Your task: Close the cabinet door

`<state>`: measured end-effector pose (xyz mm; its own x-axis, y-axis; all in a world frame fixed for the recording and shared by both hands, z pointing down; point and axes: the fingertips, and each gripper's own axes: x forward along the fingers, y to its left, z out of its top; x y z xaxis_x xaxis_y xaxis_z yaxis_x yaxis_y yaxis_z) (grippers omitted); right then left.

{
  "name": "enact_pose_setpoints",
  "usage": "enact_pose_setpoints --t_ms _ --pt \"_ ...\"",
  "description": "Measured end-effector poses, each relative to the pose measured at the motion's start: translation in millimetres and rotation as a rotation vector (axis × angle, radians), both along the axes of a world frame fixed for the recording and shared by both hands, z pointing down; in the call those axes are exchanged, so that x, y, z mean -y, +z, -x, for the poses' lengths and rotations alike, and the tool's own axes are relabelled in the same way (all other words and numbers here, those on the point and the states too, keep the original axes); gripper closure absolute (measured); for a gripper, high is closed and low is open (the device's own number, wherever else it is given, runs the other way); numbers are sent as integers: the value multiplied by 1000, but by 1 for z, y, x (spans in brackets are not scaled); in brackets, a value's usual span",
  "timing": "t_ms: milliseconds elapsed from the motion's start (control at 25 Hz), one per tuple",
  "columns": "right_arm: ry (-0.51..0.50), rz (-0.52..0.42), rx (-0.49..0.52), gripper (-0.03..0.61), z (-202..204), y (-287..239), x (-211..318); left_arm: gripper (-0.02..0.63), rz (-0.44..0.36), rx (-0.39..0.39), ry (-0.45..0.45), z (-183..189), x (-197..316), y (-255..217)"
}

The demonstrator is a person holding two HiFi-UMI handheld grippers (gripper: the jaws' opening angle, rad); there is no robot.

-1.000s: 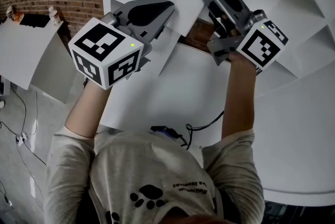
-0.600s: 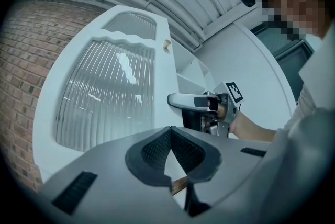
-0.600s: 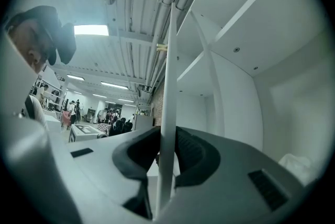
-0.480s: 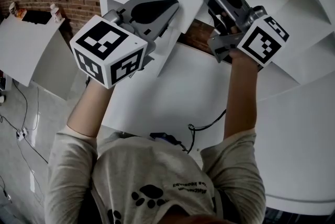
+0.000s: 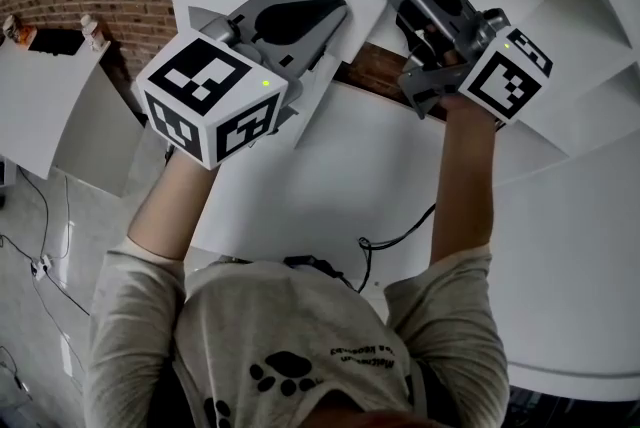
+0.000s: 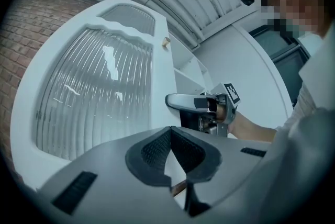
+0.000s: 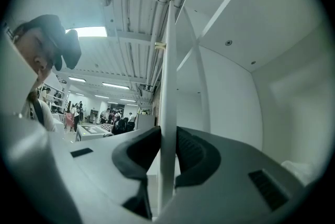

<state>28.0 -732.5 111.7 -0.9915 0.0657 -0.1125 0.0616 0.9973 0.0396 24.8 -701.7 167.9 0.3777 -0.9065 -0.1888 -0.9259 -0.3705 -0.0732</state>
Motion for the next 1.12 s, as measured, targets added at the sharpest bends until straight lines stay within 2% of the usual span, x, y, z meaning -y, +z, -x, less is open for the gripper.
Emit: enact_pose_setpoints --t_ms 920,1120 --pt "-2 -9 18 480 3 -1 10 604 37 6 15 8 17 14" --pt "47 -18 16 469 0 -1 14 604 48 9 22 5 27 18"
